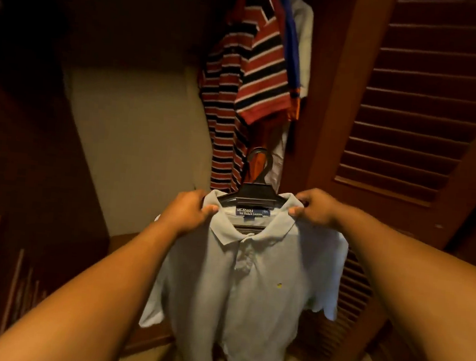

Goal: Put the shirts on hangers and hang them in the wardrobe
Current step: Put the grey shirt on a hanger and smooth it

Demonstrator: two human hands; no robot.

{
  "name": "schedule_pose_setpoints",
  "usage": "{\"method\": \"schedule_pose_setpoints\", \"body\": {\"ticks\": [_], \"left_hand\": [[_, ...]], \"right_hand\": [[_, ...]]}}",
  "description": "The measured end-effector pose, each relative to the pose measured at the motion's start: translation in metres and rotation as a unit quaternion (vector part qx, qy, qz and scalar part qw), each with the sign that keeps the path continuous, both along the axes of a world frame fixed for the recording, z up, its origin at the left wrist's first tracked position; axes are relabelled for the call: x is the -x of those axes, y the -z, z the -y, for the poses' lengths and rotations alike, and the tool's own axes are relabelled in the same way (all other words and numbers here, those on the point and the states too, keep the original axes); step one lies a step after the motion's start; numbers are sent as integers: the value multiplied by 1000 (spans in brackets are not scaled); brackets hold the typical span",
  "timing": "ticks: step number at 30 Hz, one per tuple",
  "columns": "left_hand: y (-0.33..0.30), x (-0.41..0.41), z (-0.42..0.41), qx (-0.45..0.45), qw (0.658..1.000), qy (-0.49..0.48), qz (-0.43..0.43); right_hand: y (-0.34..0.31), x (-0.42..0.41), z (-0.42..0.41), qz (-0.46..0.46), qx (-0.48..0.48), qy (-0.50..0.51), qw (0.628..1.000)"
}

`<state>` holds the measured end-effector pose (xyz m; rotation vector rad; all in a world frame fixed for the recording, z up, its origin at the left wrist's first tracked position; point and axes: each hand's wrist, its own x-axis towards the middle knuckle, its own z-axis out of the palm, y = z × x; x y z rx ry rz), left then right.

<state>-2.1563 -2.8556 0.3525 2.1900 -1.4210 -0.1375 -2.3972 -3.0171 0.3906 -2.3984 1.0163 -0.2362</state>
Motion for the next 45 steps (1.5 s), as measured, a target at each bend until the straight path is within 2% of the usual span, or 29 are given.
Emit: {"method": "schedule_pose_setpoints", "body": {"ticks": [6, 12, 24, 31, 36, 45], "left_hand": [[-83, -60, 34, 77, 993, -58, 65], [-169, -110, 71, 155, 976, -89, 123], [-289, -173, 157, 270, 930, -160, 193], [-311, -195, 212, 297, 923, -157, 187], [-314, -208, 253, 321, 920, -145, 174], [-323, -255, 324, 368, 925, -60, 71]], "right_hand": [[-85, -70, 52, 21, 98, -60, 993], [-173, -122, 93, 74, 144, -74, 984], [-323, -186, 159, 92, 266, -105, 954], [-353, -201, 184, 100, 249, -102, 958], [-361, -210, 198, 73, 266, -74, 958], [-377, -250, 197, 59, 309, 13, 949]]}}
